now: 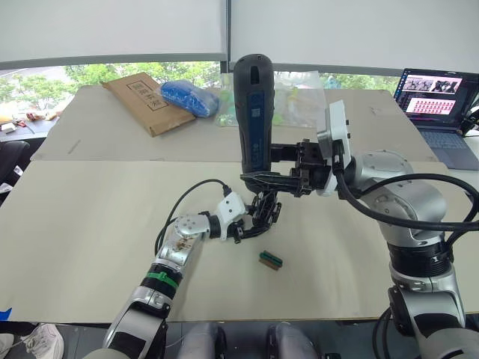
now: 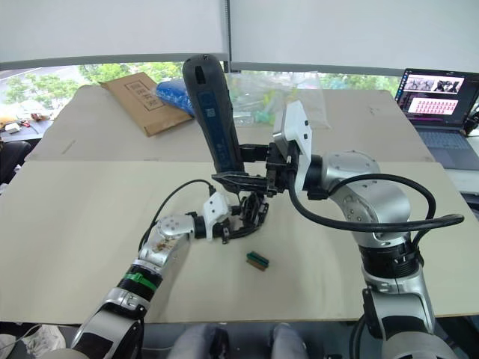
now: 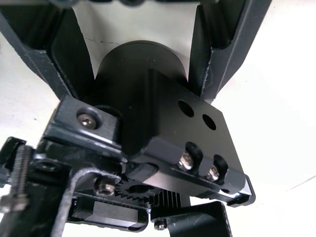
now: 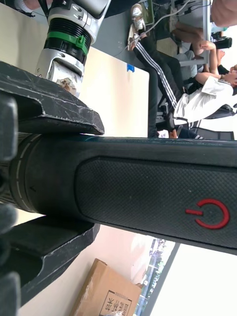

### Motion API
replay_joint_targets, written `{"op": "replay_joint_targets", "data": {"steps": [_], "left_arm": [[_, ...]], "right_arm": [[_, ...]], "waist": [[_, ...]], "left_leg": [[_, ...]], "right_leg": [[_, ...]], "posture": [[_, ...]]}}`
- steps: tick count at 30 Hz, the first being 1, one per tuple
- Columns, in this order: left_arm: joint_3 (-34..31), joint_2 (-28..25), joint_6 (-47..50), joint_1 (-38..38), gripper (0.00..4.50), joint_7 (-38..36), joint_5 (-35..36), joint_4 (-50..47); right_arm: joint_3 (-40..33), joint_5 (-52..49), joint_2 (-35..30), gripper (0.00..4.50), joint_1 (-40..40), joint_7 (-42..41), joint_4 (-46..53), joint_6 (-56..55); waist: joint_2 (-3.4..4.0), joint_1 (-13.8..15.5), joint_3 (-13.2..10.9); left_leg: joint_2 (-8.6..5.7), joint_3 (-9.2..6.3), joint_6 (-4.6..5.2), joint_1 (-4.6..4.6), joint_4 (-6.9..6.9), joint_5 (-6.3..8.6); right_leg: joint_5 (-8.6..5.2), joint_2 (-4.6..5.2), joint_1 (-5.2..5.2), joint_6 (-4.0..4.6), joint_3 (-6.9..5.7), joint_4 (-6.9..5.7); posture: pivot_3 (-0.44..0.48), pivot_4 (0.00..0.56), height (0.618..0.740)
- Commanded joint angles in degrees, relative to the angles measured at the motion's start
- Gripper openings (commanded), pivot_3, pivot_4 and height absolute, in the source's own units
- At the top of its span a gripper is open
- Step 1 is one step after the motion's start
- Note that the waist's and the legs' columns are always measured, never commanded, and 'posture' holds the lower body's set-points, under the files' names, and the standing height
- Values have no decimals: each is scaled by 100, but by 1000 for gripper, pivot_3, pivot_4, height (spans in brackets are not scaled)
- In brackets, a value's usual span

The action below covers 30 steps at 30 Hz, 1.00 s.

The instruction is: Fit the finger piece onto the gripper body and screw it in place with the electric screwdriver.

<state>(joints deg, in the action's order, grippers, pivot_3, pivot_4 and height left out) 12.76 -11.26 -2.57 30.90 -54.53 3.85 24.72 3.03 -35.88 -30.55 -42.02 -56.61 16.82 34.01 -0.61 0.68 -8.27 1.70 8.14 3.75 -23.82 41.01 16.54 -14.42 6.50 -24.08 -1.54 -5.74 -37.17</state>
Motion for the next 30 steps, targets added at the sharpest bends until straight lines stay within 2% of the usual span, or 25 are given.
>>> {"op": "replay_joint_targets", "data": {"steps": [1, 30], "left_arm": [[38, 53, -74, 108, 2273, 2, 40, -20], [47, 89, -160, 143, 2273, 20, 10, 96]], "right_arm": [[-294, -192, -49, 1880, -212, 3, 191, -102], [-318, -261, -163, 1880, -274, -6, 211, -67]], "waist": [[0, 0, 0], [0, 5, 0]], "left_leg": [[0, 0, 0, 0, 0, 0], [0, -1, 0, 0, 1, 0]], "right_leg": [[0, 0, 0, 0, 0, 0], [0, 1, 1, 0, -1, 0]], "posture": [[0, 150, 740], [0, 150, 740]]}}
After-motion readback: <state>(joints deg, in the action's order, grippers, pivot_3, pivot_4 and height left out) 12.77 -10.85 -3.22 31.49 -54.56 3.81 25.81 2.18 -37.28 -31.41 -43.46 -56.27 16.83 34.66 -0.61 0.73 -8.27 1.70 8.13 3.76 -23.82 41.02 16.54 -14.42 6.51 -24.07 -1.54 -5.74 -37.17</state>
